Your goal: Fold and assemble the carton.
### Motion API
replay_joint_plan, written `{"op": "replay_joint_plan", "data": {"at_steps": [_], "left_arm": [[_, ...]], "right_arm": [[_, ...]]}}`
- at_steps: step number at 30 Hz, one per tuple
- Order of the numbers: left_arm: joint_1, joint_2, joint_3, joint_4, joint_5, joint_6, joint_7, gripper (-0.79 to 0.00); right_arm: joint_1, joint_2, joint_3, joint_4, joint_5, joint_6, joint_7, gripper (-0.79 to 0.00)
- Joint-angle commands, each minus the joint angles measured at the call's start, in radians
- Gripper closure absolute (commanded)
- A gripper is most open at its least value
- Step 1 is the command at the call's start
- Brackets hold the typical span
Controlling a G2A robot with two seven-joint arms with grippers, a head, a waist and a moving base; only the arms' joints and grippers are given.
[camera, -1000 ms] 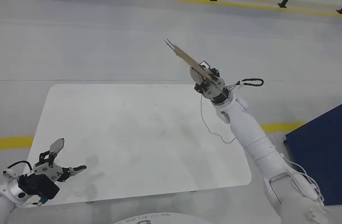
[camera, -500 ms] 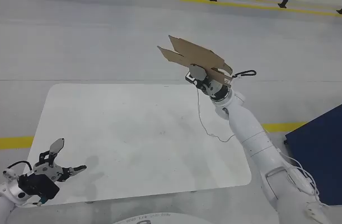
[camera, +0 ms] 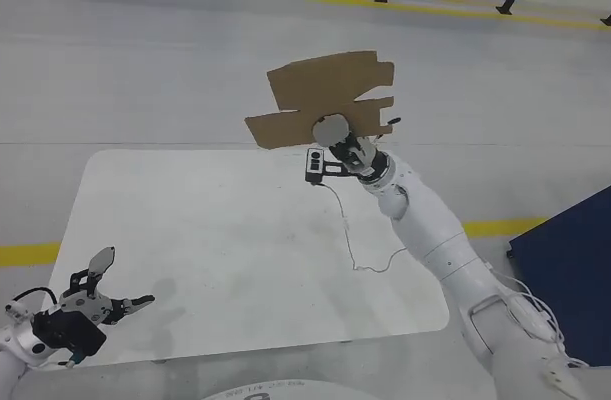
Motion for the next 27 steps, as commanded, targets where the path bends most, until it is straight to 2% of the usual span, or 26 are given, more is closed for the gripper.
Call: {"op": "replay_joint_plan", "data": {"at_steps": [1, 9, 11, 13, 14, 16, 19, 22, 25, 27], "left_arm": [[0.000, 0.000, 0.000, 0.000, 0.000, 0.000, 0.000, -0.785], [0.000, 0.000, 0.000, 0.000, 0.000, 0.000, 0.000, -0.785], [0.000, 0.000, 0.000, 0.000, 0.000, 0.000, 0.000, -0.785], [0.000, 0.000, 0.000, 0.000, 0.000, 0.000, 0.000, -0.785], [0.000, 0.000, 0.000, 0.000, 0.000, 0.000, 0.000, -0.785], [0.000, 0.000, 0.000, 0.000, 0.000, 0.000, 0.000, -0.785], [0.000, 0.000, 0.000, 0.000, 0.000, 0.000, 0.000, -0.785], [0.000, 0.000, 0.000, 0.000, 0.000, 0.000, 0.000, -0.785], [0.000, 0.000, 0.000, 0.000, 0.000, 0.000, 0.000, -0.785], [0.000, 0.000, 0.000, 0.000, 0.000, 0.000, 0.000, -0.785]], "right_arm": [[0.016, 0.008, -0.029, 0.001, 0.021, -0.002, 0.022, 0.000], [0.059, 0.036, -0.075, 0.000, 0.047, -0.002, 0.022, 0.000], [0.078, 0.043, -0.042, 0.040, -0.043, -0.006, 0.027, 0.000], [0.068, 0.040, -0.015, 0.025, -0.170, -0.062, 0.082, 0.000], [0.058, 0.040, -0.002, 0.022, -0.250, -0.111, 0.122, 0.000], [0.035, 0.042, 0.016, 0.018, -0.510, -0.336, 0.198, 0.000], [0.014, 0.041, 0.016, 0.031, -0.739, -0.570, 0.219, 0.000], [-0.003, 0.033, 0.030, 0.030, -0.811, -0.730, 0.184, 0.000], [-0.026, 0.032, 0.052, 0.014, -0.863, -0.824, 0.180, 0.000], [-0.036, 0.033, 0.063, 0.009, -0.864, -0.832, 0.198, 0.000]]}}
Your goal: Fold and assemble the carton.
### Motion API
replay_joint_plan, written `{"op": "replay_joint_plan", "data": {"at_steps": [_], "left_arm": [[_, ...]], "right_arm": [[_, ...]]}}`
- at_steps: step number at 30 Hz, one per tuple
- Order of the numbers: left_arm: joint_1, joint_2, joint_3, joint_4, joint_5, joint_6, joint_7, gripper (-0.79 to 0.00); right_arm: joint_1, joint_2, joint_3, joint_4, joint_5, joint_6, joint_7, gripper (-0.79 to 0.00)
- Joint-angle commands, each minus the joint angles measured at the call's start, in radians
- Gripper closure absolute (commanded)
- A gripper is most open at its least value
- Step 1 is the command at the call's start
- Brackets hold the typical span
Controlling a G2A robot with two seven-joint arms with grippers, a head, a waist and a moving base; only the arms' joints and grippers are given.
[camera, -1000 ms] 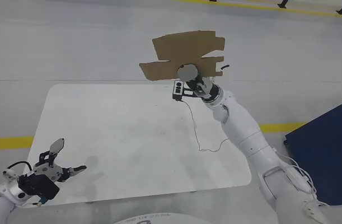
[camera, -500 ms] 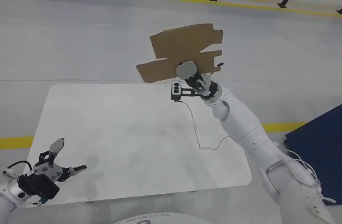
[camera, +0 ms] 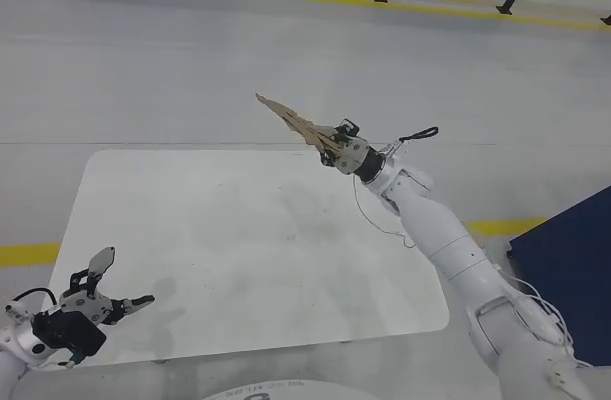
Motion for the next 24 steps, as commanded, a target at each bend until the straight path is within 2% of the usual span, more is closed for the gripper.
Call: {"op": "replay_joint_plan", "data": {"at_steps": [1, 14, 15, 19, 22, 24], "left_arm": [[0.000, 0.000, 0.000, 0.000, 0.000, 0.000, 0.000, -0.785], [0.000, 0.000, 0.000, 0.000, 0.000, 0.000, 0.000, -0.785], [0.000, 0.000, 0.000, 0.000, 0.000, 0.000, 0.000, -0.785], [0.000, 0.000, 0.000, 0.000, 0.000, 0.000, 0.000, -0.785], [0.000, 0.000, 0.000, 0.000, 0.000, 0.000, 0.000, -0.785], [0.000, 0.000, 0.000, 0.000, 0.000, 0.000, 0.000, -0.785]], "right_arm": [[-0.004, 0.001, 0.004, -0.002, -0.005, -0.002, 0.009, 0.000], [-0.006, 0.001, 0.003, -0.005, -0.017, -0.007, 0.000, 0.000], [-0.009, 0.001, 0.004, -0.016, -0.046, -0.027, -0.029, 0.000], [-0.082, 0.006, 0.022, -0.151, -0.281, -0.221, -0.296, 0.000], [-0.155, 0.015, 0.053, -0.254, -0.434, -0.315, -0.449, 0.000], [-0.200, 0.021, 0.074, -0.308, -0.510, -0.349, -0.503, 0.000]]}}
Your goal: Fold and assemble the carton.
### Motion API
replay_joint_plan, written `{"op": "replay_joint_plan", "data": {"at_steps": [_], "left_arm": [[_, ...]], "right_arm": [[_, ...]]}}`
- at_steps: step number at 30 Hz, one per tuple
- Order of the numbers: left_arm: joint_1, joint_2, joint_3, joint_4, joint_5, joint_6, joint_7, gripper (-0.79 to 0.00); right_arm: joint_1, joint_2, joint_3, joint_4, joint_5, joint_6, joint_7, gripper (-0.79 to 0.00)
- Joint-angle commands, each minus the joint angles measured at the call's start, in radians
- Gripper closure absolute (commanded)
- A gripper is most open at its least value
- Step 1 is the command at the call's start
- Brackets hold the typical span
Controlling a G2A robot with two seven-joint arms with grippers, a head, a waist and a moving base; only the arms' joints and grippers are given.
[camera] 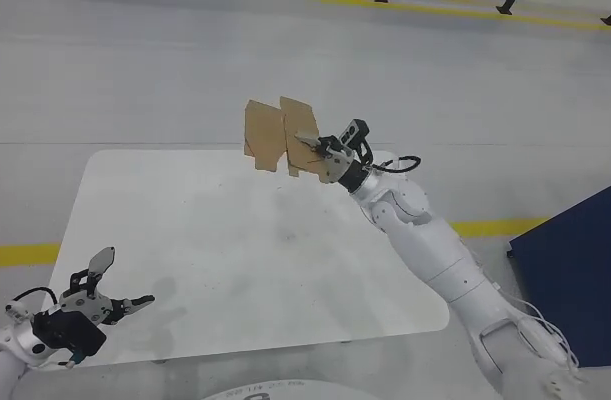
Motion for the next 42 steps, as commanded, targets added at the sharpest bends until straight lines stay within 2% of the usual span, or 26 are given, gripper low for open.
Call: {"op": "replay_joint_plan", "data": {"at_steps": [1, 14, 16, 21, 25, 28, 37, 40, 42], "left_arm": [[0.000, 0.000, 0.000, 0.000, 0.000, 0.000, 0.000, -0.785], [0.000, 0.000, 0.000, 0.000, 0.000, 0.000, 0.000, -0.785], [0.000, 0.000, 0.000, 0.000, 0.000, 0.000, 0.000, -0.785], [0.000, 0.000, 0.000, 0.000, 0.000, 0.000, 0.000, -0.785], [0.000, 0.000, 0.000, 0.000, 0.000, 0.000, 0.000, -0.785], [0.000, 0.000, 0.000, 0.000, 0.000, 0.000, 0.000, -0.785], [0.000, 0.000, 0.000, 0.000, 0.000, 0.000, 0.000, -0.785], [-0.013, -0.001, 0.002, -0.012, 0.021, 0.015, -0.044, -0.785], [-0.028, 0.000, 0.006, -0.023, 0.035, 0.026, -0.032, -0.785]], "right_arm": [[-0.063, 0.008, 0.031, -0.068, -0.107, -0.039, -0.089, 0.000], [-0.063, 0.008, 0.031, -0.068, -0.107, -0.039, -0.089, 0.000], [-0.066, 0.007, 0.024, -0.107, -0.265, -0.060, -0.154, 0.000], [-0.152, -0.005, -0.046, -0.293, -0.849, -0.030, -0.534, 0.000], [-0.197, -0.016, -0.092, -0.340, -1.133, 0.020, -0.695, 0.000], [-0.224, -0.026, -0.127, -0.353, -1.322, 0.096, -0.771, 0.000], [-0.227, -0.027, -0.133, -0.355, -1.331, 0.103, -0.766, 0.000], [-0.227, -0.027, -0.133, -0.355, -1.331, 0.103, -0.766, 0.000], [-0.222, -0.025, -0.145, -0.357, -1.405, 0.129, -0.680, 0.000]]}}
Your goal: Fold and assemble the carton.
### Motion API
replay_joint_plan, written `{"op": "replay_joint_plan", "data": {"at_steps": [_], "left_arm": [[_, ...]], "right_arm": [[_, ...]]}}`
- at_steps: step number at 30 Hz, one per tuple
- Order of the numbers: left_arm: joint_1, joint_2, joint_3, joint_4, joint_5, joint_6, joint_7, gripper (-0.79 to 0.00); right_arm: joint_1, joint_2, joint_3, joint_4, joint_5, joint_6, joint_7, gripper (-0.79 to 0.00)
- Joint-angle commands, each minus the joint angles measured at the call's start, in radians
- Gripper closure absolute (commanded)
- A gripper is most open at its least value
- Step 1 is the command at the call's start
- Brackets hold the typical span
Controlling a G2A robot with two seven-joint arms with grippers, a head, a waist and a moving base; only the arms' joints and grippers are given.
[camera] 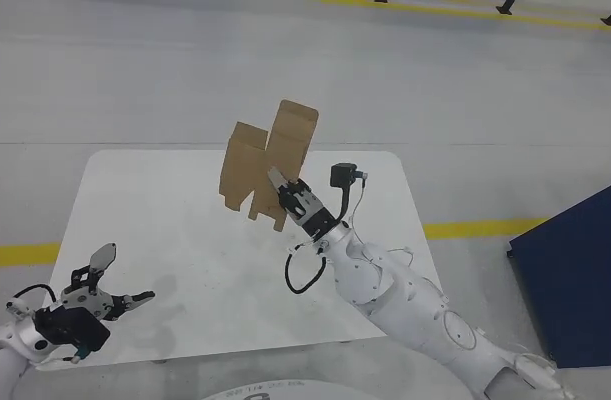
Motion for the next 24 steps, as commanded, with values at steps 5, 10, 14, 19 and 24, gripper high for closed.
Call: {"op": "replay_joint_plan", "data": {"at_steps": [5, 10, 14, 19, 24], "left_arm": [[-0.096, 0.013, 0.024, 0.040, 0.176, 0.029, 0.166, -0.785], [-0.205, 0.018, 0.069, 0.079, 0.258, -0.007, 0.204, -0.785], [-0.209, 0.019, 0.074, 0.078, 0.260, -0.020, 0.209, -0.785], [-0.209, 0.019, 0.074, 0.078, 0.260, -0.020, 0.209, -0.785], [-0.208, 0.016, 0.091, 0.076, 0.166, -0.064, 0.250, -0.785]], "right_arm": [[0.019, 0.008, -0.004, -0.030, -0.148, -0.059, 0.284, 0.000], [0.003, 0.008, 0.007, -0.043, -0.160, -0.088, 0.349, 0.000], [0.001, 0.008, 0.011, -0.043, -0.139, -0.107, 0.380, 0.000], [0.001, 0.008, 0.011, -0.043, -0.139, -0.107, 0.380, 0.000], [0.000, 0.006, 0.014, -0.044, -0.139, -0.109, 0.396, 0.000]]}}
